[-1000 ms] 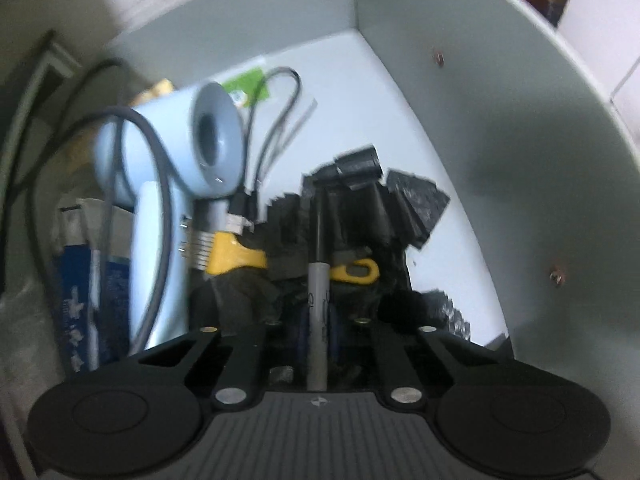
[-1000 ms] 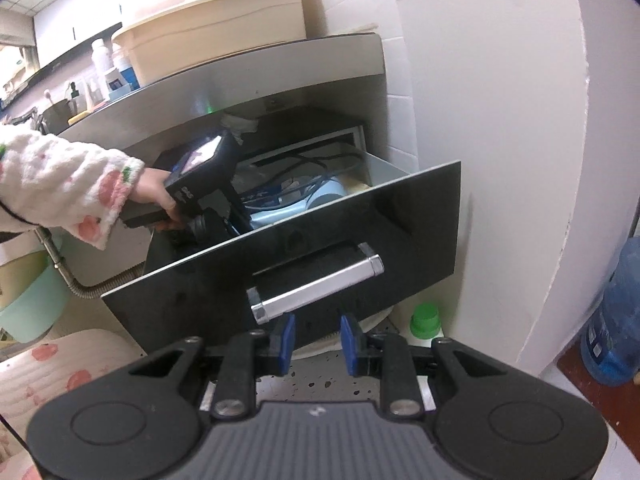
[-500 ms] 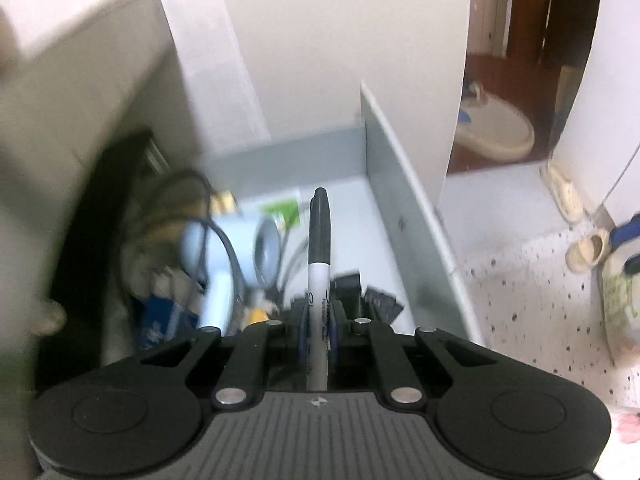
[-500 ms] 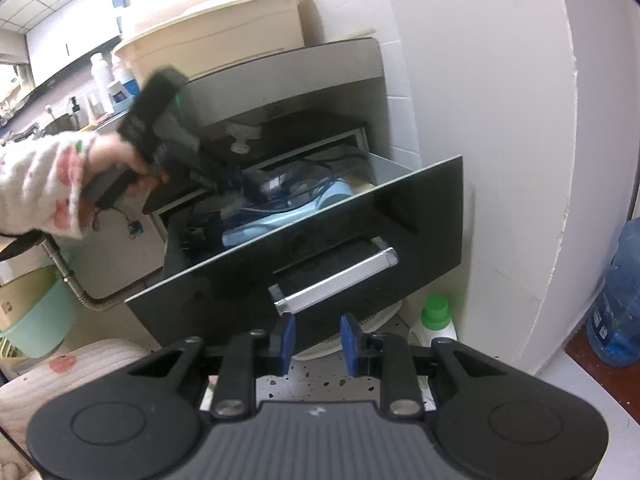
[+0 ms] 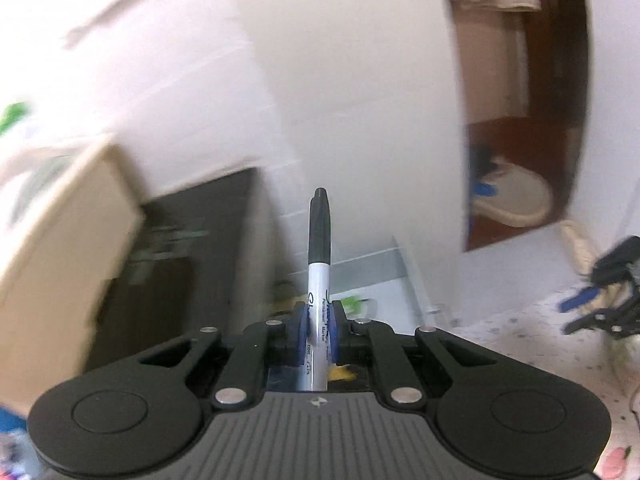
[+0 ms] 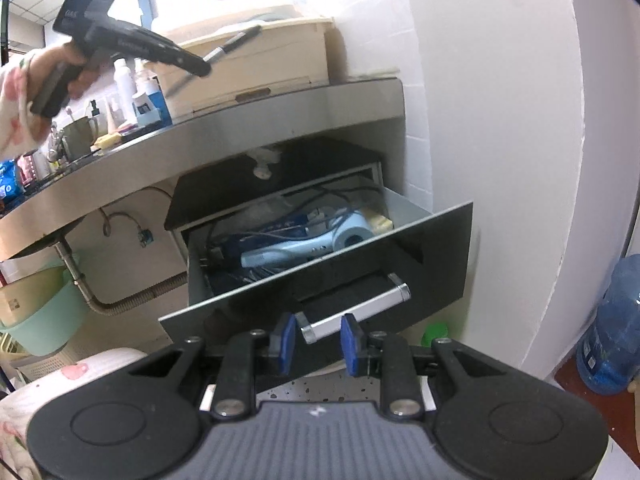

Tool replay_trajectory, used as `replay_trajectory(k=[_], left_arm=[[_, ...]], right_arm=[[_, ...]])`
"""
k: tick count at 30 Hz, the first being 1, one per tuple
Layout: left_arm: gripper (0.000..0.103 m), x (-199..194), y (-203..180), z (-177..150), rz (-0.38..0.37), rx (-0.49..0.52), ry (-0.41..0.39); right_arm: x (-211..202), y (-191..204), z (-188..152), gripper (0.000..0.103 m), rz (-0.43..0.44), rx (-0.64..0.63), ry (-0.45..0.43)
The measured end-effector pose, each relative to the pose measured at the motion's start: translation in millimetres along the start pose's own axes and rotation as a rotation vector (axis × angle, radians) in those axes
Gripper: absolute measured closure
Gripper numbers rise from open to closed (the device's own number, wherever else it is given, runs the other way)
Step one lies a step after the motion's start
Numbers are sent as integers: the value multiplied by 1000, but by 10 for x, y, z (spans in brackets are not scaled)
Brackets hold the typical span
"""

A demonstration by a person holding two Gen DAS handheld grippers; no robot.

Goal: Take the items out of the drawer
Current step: 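Lift the black Sharpie marker out of the drawer with the left tool, then carry the marker over the counter top and lower it with the left tool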

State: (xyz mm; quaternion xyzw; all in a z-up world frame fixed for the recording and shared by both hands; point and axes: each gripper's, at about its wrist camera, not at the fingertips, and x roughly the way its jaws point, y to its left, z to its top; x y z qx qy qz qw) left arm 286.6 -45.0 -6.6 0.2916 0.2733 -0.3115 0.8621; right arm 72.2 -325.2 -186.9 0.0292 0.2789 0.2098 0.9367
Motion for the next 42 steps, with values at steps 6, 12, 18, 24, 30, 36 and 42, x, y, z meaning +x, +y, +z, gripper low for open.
replay_trajectory(k=[6, 12, 18, 24, 30, 36, 42], left_arm=[[92, -16, 680, -228, 182, -123, 127], [92, 198, 1165, -532, 248, -275, 231], [92, 428, 1273, -622, 249, -319, 299], [92, 464, 1352, -703, 227, -356, 310], [92, 477, 1332, -702, 226, -336, 315], [79, 470, 1349, -716, 236, -340, 313], [61, 286, 1357, -669, 231, -354, 245]], right_arm=[[-50, 136, 69, 80, -3, -22, -3], [-98, 220, 143, 80, -12, -40, -7], [-131, 253, 179, 80, -19, -44, -6], [-105, 249, 169, 80, -19, -42, -2], [-80, 260, 152, 80, -10, -42, 0], [-96, 267, 153, 80, -9, -45, -4], [-122, 228, 132, 80, -17, -32, -1]])
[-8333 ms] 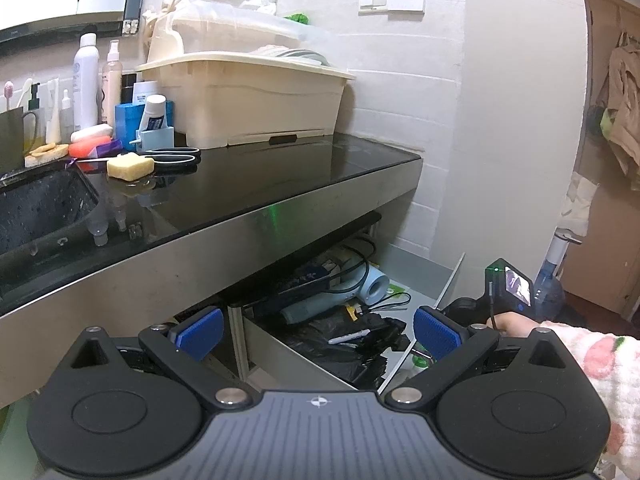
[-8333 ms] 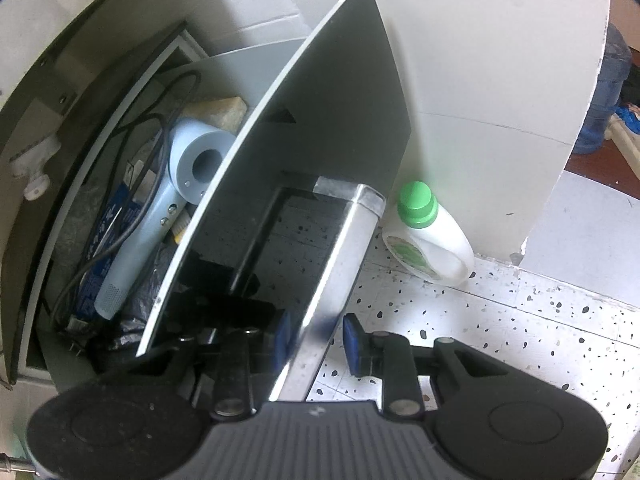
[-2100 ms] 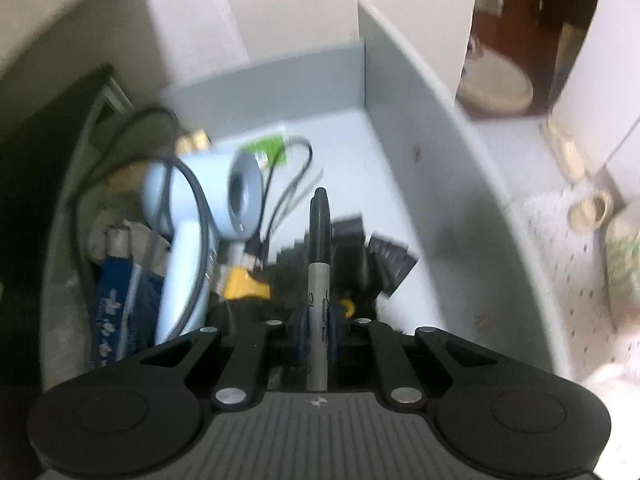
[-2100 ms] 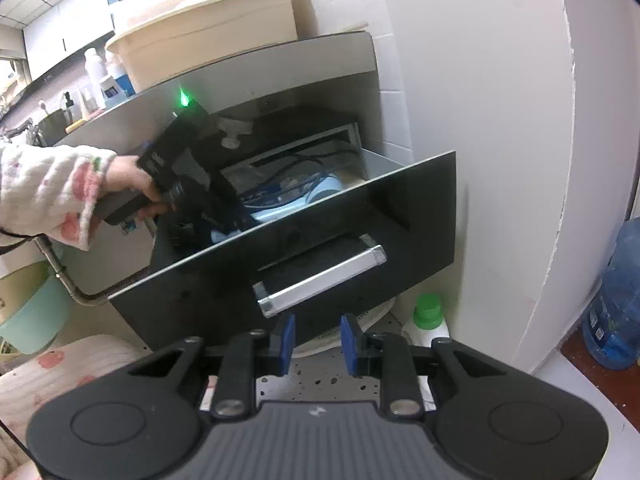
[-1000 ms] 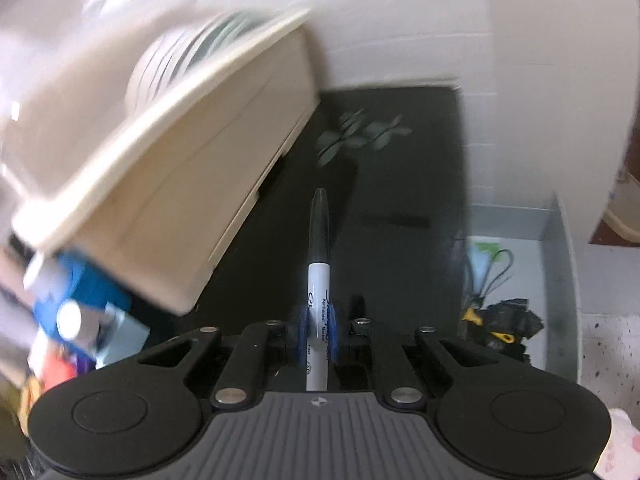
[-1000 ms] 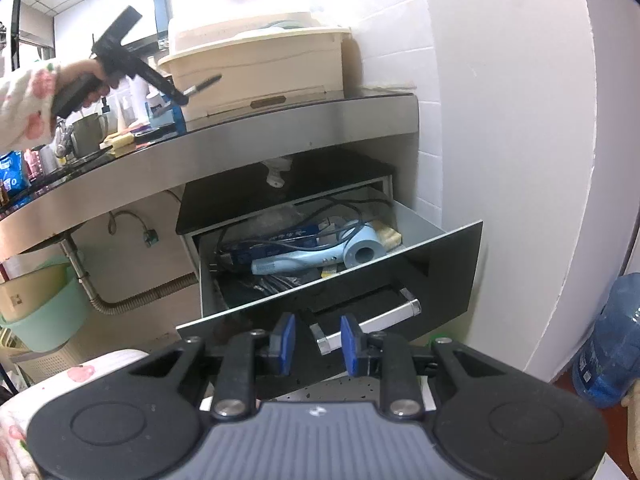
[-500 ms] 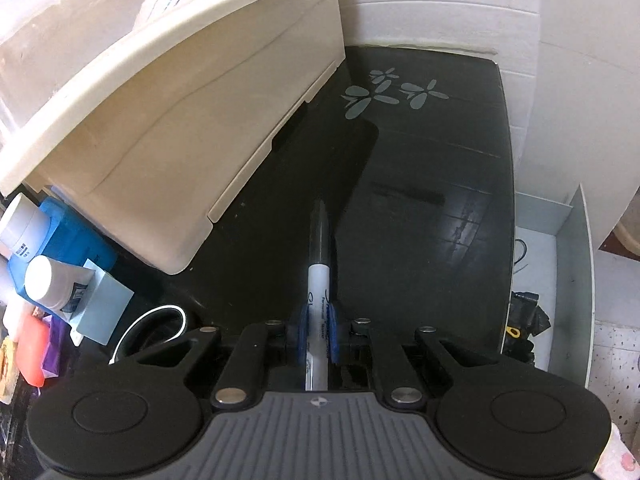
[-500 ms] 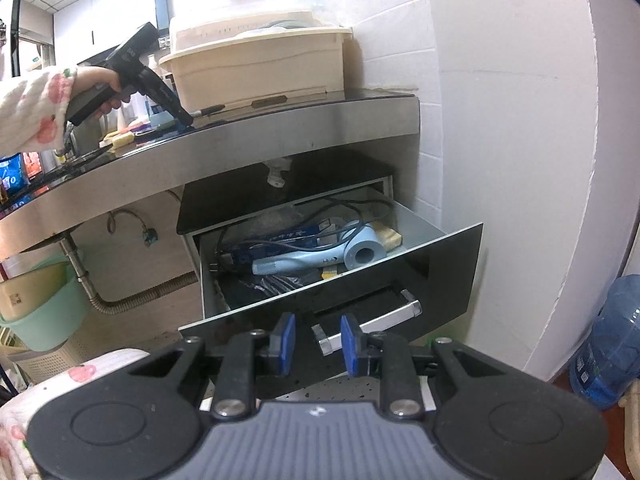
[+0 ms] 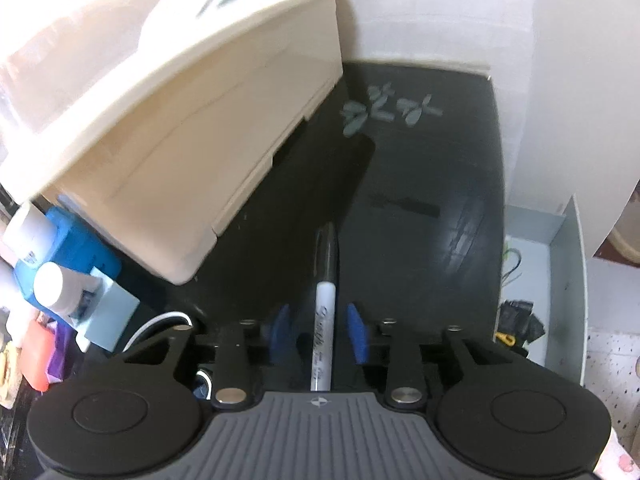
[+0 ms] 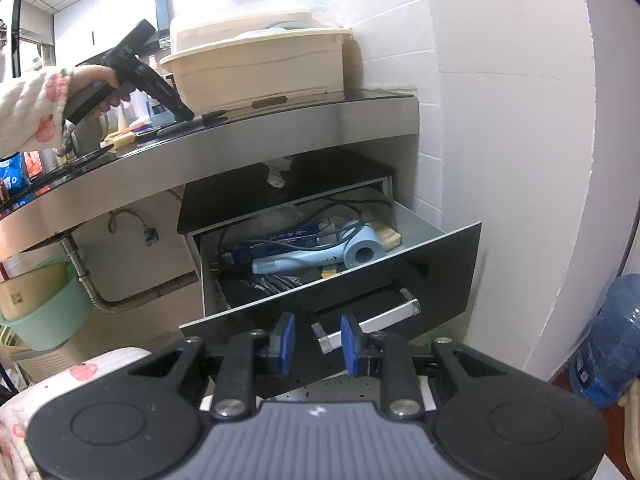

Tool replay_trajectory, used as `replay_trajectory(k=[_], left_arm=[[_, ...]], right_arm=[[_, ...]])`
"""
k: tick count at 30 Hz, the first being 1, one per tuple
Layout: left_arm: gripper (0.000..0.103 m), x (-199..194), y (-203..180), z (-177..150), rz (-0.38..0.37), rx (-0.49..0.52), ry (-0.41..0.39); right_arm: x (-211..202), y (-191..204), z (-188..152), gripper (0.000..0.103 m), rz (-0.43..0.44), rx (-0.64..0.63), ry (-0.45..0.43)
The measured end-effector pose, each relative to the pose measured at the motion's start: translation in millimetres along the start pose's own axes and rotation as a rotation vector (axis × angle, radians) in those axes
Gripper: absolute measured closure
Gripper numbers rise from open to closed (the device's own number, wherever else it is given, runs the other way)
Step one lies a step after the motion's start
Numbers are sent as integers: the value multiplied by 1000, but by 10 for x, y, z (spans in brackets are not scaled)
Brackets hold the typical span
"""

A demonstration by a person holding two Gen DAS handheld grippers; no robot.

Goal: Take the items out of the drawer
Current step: 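Carry the marker over the counter top and lower it with the left tool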

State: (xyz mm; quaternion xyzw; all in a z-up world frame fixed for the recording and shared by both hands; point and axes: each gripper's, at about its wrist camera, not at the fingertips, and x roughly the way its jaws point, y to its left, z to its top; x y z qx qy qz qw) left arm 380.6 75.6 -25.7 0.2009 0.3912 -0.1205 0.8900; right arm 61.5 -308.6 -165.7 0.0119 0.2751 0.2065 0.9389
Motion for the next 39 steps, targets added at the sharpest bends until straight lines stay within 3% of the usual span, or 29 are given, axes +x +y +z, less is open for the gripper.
replay_trajectory(k=[3, 7, 8, 11, 13, 18, 32, 34, 36, 39], left_arm=[[53, -145, 13, 29, 9, -7, -47], [51, -218, -24, 37, 11, 5, -57], [53, -199, -51, 26, 12, 13, -47], [73, -81, -140, -30, -3, 45, 4], [74, -28, -192, -70, -9, 53, 15], [90, 30, -258, -95, -32, 57, 29], [90, 69, -193, -45, 3, 46, 23], [87, 67, -169, -44, 5, 43, 17], [77, 37, -163, -51, -4, 42, 8], [75, 12, -180, -65, 1, 61, 7]], right_arm=[[-3, -5, -12, 79, 3, 8, -1], [-8, 11, -17, 79, 6, 3, 0], [-8, 16, -18, 79, 7, 2, -1], [-15, 24, -24, 79, 8, 3, -4], [-30, 20, -31, 79, 5, 6, -6], [-71, -13, -50, 79, -3, 13, -4], [-91, -20, -54, 79, -2, 10, -2], [-103, -19, -51, 79, -3, 9, -2], [-109, -25, -47, 79, -4, 9, -2], [-115, -27, -45, 79, -5, 8, 0]])
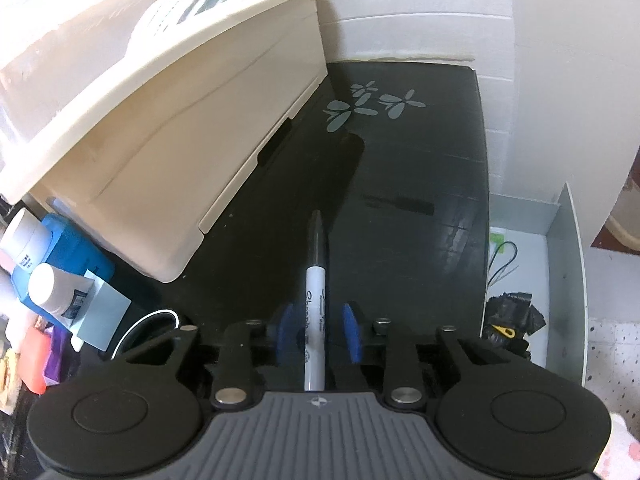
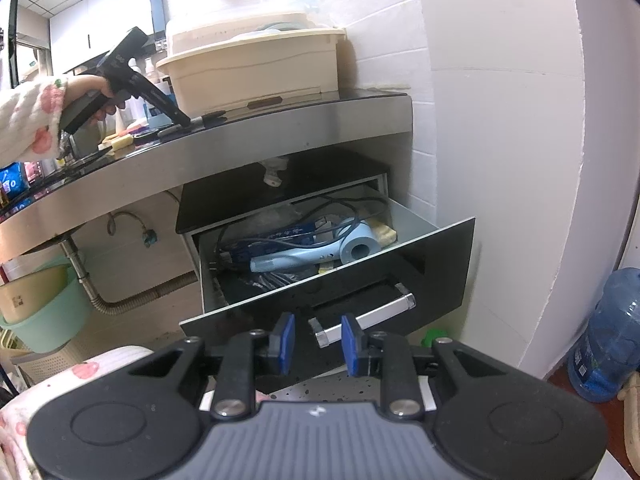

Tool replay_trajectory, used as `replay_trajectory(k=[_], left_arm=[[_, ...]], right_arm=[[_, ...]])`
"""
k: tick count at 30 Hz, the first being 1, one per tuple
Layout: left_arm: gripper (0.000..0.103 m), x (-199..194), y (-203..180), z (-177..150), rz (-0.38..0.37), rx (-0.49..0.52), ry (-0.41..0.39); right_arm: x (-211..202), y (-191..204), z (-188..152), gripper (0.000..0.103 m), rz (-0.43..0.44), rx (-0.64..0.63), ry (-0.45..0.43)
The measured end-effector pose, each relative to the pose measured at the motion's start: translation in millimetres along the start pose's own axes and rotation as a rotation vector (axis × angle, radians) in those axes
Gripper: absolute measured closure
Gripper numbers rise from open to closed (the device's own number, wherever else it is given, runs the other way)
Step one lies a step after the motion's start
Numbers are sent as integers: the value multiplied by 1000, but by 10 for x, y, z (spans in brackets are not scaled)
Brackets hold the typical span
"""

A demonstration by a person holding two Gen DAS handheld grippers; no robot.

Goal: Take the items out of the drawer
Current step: 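Carry the marker over the counter top and lower it with the left tool, then open the left tool to release the marker on the counter and withdraw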

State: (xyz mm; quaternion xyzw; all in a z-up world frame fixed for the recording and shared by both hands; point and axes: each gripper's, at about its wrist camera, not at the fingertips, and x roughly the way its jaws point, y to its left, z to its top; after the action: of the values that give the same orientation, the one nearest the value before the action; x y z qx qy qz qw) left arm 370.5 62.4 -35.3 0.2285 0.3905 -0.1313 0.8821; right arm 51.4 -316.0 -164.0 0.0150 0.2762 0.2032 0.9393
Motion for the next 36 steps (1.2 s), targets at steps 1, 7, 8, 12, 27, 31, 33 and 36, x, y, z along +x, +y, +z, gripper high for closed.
replay_trajectory(k=[1, 7, 8, 12, 27, 31, 33, 36], left_arm=[[74, -3, -4, -3, 2, 3, 1], [67, -43, 4, -10, 8, -2, -12], [65, -51, 2, -8, 9, -1, -14], [63, -74, -25, 0, 7, 8, -19], [63, -38, -145, 21, -10, 31, -7], [63, -41, -153, 22, -13, 31, -5], [63, -51, -155, 26, -15, 29, -6], [63, -114, -147, 39, -29, 7, -24]], right_arm=[[-1, 1, 0, 79, 0, -1, 1], [-19, 28, -6, 79, 5, -6, 0], [-6, 29, -2, 79, 5, -7, 0], [14, 16, 6, 79, 3, -6, -1], [-18, -22, -20, 79, -2, 0, -8], [-17, -36, -30, 79, -3, 2, -7], [-29, -40, -30, 79, -5, 3, -7], [-66, -36, -15, 79, -4, 2, -10]])
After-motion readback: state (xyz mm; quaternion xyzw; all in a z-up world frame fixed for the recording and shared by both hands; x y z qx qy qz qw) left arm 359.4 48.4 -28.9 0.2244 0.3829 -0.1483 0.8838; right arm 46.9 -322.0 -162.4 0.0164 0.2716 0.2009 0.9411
